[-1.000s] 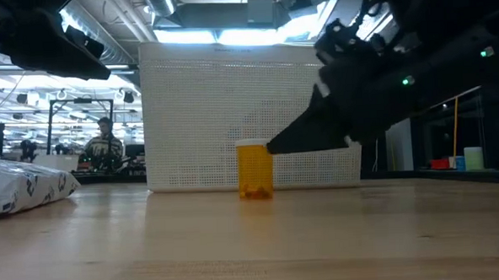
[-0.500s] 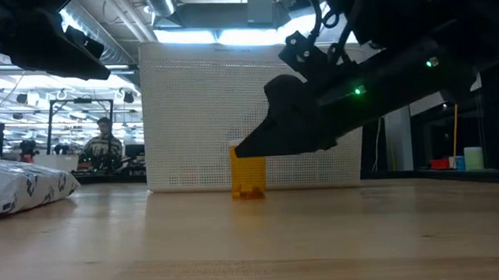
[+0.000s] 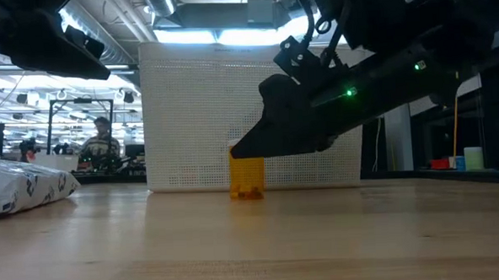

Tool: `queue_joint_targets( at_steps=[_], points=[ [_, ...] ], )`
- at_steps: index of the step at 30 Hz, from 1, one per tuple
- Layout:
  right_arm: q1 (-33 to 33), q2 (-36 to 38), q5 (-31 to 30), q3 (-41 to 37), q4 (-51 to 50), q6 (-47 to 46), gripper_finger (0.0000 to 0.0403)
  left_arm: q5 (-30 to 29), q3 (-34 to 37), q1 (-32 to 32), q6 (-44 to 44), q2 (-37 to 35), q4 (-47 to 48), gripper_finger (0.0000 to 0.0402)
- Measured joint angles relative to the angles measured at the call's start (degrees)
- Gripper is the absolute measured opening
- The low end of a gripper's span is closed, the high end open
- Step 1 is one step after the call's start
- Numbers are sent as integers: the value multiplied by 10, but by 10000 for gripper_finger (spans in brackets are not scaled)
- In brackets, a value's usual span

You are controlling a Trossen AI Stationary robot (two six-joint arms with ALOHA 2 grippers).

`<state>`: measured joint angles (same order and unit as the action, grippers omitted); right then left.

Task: Pick & place medical supplies in basket/bin
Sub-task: Put the orange pill bottle into the white bin

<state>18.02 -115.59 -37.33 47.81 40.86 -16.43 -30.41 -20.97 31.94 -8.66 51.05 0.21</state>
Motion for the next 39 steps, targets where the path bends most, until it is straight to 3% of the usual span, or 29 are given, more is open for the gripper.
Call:
queue_joint_targets(
  at_steps=[20, 32, 39],
  points=[
    [-3, 0, 29, 0, 2, 2, 274, 0, 0, 0, 5, 0, 0, 3],
    [-3, 0, 31, 0, 2, 2, 197, 0, 0, 0, 4, 0, 0, 3],
    [-3, 0, 31, 0, 3, 3, 192, 0, 0, 0, 4, 0, 0, 3]
  ],
)
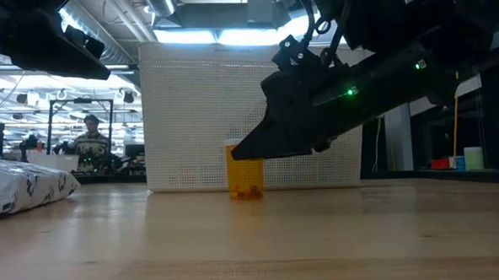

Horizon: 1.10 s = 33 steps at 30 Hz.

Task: Pick & place medical supplies in basket/bin
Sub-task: Put the orange pill bottle into the white bin

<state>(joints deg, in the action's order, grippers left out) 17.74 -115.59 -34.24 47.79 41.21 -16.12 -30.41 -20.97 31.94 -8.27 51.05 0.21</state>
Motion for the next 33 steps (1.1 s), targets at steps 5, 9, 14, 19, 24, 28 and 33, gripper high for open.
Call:
queue_joint_targets(
  at_steps=[5, 9, 14, 19, 24, 28, 33],
  points=[
    [0, 0, 0, 0, 31, 15, 194, 0, 0, 0, 0, 0, 0, 3],
    [2, 1, 0, 0, 70, 44, 195, 0, 0, 0, 0, 0, 0, 3],
    [11, 26, 0, 0, 64, 60, 195, 0, 0, 0, 0, 0, 0, 3],
    [21, 63, 0, 0, 57, 81, 195, 0, 0, 0, 0, 0, 0, 3],
    [29, 96, 0, 0, 30, 87, 195, 0, 0, 0, 0, 0, 0, 3],
    [38, 117, 0, 0, 22, 85, 195, 0, 0, 0, 0, 0, 0, 3],
    [52, 135, 0, 0, 17, 89, 195, 0, 0, 0, 0, 0, 0, 3]
  ],
)
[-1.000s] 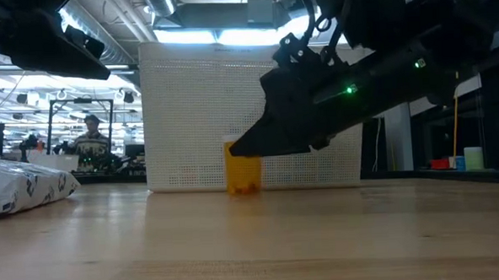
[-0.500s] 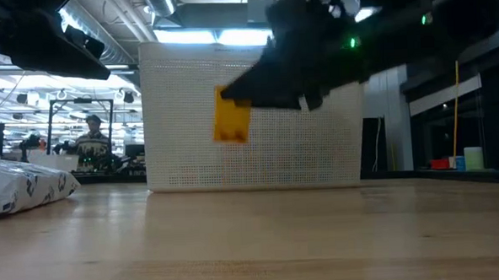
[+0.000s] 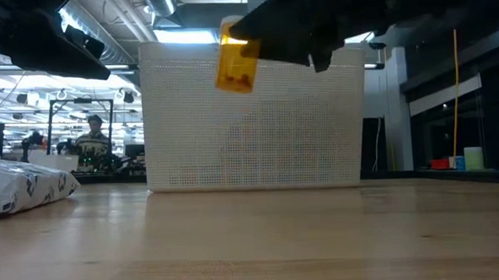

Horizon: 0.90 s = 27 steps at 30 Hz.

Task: Pick & place medical supplies in basket/bin
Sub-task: Put the orange pill bottle into the white bin

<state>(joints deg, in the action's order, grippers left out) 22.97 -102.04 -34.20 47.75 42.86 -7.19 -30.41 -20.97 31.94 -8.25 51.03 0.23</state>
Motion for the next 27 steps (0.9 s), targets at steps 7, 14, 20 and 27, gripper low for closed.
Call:
queue_joint_targets(
  at_steps=[7, 14, 20, 27],
  points=[
    [5, 6, -1, 4, -12, -1, 195, -1, 0, 0, 0, 0, 0, 3],
    [5, 7, 0, 72, -96, 15, 195, -1, 0, 0, 0, 0, -1, 3],
    [6, 29, 14, 163, -213, 16, 195, -2, 0, 0, 0, 0, -5, 3],
    [-7, 68, 15, 248, -383, 15, 195, -2, 0, -1, 0, 0, -9, 3]
  ],
)
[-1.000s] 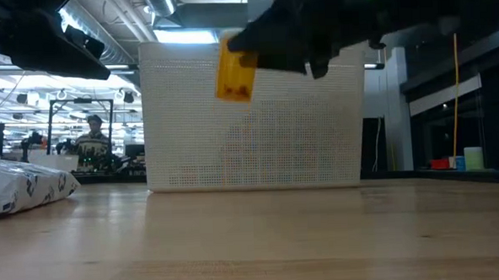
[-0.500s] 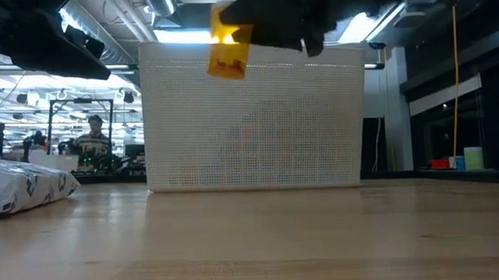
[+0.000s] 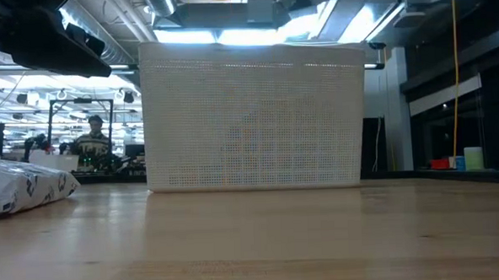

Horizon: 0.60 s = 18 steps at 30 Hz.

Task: Pick & place medical supplies in basket/bin
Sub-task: Put the orange pill bottle into the white bin

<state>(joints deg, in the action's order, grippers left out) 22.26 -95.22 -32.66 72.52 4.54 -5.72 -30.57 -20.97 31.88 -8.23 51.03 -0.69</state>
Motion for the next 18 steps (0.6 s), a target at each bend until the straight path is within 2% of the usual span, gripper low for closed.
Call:
queue_joint_targets(
  at_steps=[5, 12, 18],
  points=[
    [-33, 46, 6, 1, -46, 1, 195, 0, 0, 0, 0, 0, -9, 3],
    [-104, 94, 73, 1, -79, 31, 195, 0, 0, 0, 7, 0, -10, 3],
    [-196, 101, 132, 0, -94, 60, 195, 0, 0, -1, 15, 0, -13, 3]
  ],
)
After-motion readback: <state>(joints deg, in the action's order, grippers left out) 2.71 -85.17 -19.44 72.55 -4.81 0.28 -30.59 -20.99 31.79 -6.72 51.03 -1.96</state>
